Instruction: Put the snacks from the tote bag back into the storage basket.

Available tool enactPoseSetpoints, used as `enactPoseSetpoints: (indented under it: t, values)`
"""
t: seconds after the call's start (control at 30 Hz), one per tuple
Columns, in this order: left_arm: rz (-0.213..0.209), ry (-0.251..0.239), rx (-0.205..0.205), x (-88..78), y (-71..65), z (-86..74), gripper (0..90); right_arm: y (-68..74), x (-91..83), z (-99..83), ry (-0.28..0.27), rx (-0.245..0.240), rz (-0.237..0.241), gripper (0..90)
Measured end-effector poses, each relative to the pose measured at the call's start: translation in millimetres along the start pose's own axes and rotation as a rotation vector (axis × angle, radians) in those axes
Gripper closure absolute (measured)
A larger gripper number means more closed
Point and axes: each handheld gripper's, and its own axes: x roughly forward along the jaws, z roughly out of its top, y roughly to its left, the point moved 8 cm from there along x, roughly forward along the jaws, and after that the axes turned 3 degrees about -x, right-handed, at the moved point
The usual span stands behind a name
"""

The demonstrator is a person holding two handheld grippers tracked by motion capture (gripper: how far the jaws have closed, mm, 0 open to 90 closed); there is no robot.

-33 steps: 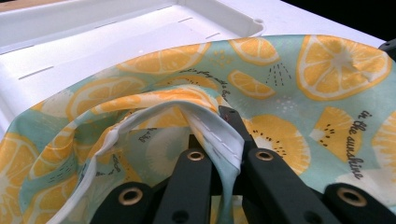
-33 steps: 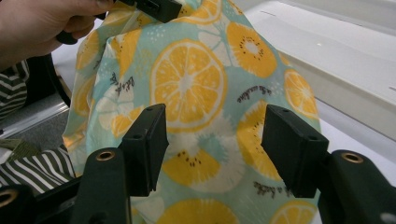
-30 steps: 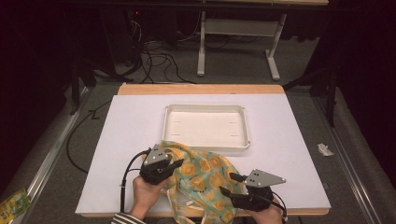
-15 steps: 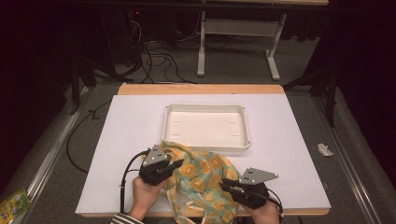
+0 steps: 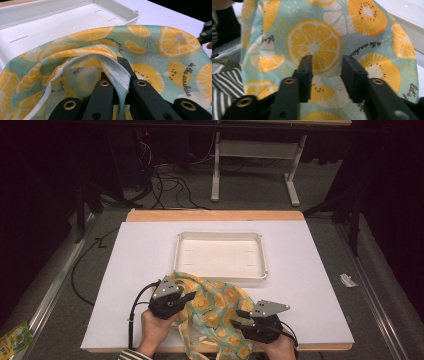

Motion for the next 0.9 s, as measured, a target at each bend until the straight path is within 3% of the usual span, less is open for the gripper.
enactPoseSetpoints:
  t: [0.17,0.53,0.67,0.73,0.83,0.87,0.9]
  values:
    - [-0.005,0.001,-0.001,0.6,-1.0,-1.8,90.0,-1.3,9.2,-6.5,0.028,0.008,-0.012,50.5]
    - [-0.008,0.005,-0.003,2.0,-1.4,-4.7,90.0,-4.3,23.7,-17.6,0.105,-0.011,-0.027,54.4]
    - [-0.01,0.004,-0.002,1.7,-1.8,-4.6,90.0,-2.1,30.9,-24.1,0.142,-0.037,-0.032,60.8]
    - [-0.01,0.003,-0.002,2.6,-2.1,-4.5,90.0,-1.1,30.9,-24.6,0.143,-0.071,-0.046,68.5]
    - [-0.014,0.003,-0.001,3.6,-3.0,-4.6,90.0,-1.0,31.1,-24.7,0.14,-0.086,-0.051,74.5]
    - [-0.015,0.004,-0.002,4.3,-3.7,-4.6,90.0,0.9,31.1,-25.1,0.139,-0.101,-0.047,82.1]
    - [-0.015,0.004,-0.002,4.3,-3.7,-4.6,90.0,0.9,31.1,-25.1,0.139,-0.101,-0.047,82.1]
